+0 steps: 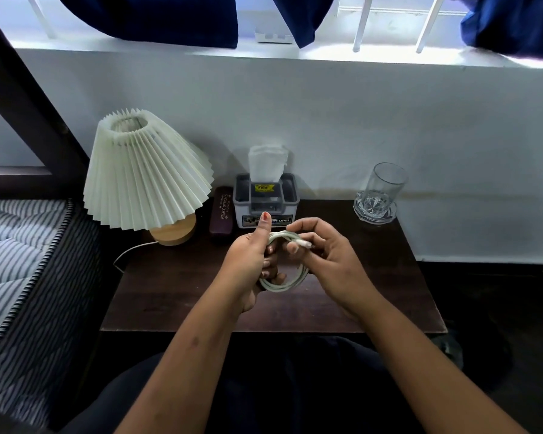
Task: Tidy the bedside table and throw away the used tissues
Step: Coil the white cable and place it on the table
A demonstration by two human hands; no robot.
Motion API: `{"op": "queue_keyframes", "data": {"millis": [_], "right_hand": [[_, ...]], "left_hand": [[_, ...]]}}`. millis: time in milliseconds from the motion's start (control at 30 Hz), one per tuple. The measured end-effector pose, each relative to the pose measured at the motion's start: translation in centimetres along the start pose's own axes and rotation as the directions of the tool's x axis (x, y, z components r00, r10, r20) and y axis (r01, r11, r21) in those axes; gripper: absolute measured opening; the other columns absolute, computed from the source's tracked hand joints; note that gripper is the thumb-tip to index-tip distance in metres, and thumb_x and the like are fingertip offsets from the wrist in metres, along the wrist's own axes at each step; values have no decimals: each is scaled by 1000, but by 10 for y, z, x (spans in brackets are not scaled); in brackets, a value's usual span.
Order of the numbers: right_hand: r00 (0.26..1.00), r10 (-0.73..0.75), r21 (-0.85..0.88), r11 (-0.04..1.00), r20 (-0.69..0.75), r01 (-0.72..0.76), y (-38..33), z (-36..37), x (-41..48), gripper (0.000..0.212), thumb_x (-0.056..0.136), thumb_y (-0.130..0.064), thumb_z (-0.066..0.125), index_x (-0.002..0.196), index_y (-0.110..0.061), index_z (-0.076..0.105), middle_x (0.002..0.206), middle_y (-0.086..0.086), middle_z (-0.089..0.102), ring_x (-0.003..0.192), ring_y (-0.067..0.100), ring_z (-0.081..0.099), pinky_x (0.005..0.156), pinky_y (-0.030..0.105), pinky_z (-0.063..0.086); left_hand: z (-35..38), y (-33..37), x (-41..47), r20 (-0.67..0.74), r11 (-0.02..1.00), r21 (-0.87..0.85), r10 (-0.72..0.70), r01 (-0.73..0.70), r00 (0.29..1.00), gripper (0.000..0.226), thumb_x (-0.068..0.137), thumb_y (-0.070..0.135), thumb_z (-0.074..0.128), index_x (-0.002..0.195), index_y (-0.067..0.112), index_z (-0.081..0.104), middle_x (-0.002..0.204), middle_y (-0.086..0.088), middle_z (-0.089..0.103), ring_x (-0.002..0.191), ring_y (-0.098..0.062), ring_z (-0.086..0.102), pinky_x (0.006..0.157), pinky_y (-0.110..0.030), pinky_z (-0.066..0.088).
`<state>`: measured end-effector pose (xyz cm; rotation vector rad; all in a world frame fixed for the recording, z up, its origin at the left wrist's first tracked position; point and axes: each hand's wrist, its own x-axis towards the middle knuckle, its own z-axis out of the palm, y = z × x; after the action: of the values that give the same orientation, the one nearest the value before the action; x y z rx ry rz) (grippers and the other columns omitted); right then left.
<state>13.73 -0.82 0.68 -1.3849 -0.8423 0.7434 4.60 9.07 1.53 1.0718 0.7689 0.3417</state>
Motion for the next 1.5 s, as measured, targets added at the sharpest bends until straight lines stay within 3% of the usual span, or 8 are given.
{"op": "queue_keyframes", "data": {"millis": [133,267,467,767,933,1033,1233,1500], "right_hand": [[986,-48,-50,998,-162,41,6,-3,1,8,86,-17,62,92,-16,68,90,14,72,85,26,67,83,55,53],[937,-179,-305,949,-298,84,10,-5,3,12,80,-19,71,76,-21,61,90,-5,70,82,12,67,75,36,57],[913,-364,-512,828,-182,228,9,-1,0,8,83,-15,66,81,-10,61,82,-6,66,79,11,62,69,27,50],[897,-162,-254,965,-410,58,5,6,2,18,86,-19,65,72,-17,54,71,10,64,65,21,54,63,44,49],[954,194,91,980,-227,-178,7,-2,2,11,90,-10,57,80,-13,59,75,1,58,76,17,52,70,34,47],[949,282,248,938,-144,-241,7,-1,1,10,93,-16,53,84,-15,59,84,6,57,82,18,53,76,43,50],[958,276,317,917,-73,-240,5,0,2,11,92,-20,55,102,-16,58,97,4,68,88,20,67,58,31,55],[947,317,247,923,-53,-295,5,-5,2,40,83,2,63,118,-12,51,99,5,68,85,19,69,74,39,58]], "left_hand": [[1,-1,1,72,1000,-18,17,-16,997,39,88,47,50,73,10,51,41,6,36,33,-6,31,50,-24,44],[5,-7,2,61,999,-13,54,-53,997,23,92,30,53,78,12,56,43,9,38,34,-3,30,55,-27,40],[6,-11,4,-35,992,60,115,-113,993,25,93,30,50,92,7,59,56,2,34,36,-2,31,39,-20,42],[10,-9,3,-61,987,83,140,-135,988,21,93,31,50,79,18,59,63,4,40,51,-8,33,41,-20,42],[7,-12,5,-175,998,2,61,-62,983,25,94,33,49,76,18,57,67,1,40,55,-9,36,42,-20,47],[9,-11,3,-103,999,-37,36,-40,994,24,94,34,48,79,17,59,74,-1,55,69,-14,50,46,-22,52],[14,-9,-1,-52,996,-43,78,-80,996,23,96,28,45,98,9,58,73,-2,65,50,0,62,48,-22,54],[15,-12,3,-104,997,-29,65,-68,992,24,98,26,41,92,9,57,69,0,60,47,-1,54,49,-22,53]]}}
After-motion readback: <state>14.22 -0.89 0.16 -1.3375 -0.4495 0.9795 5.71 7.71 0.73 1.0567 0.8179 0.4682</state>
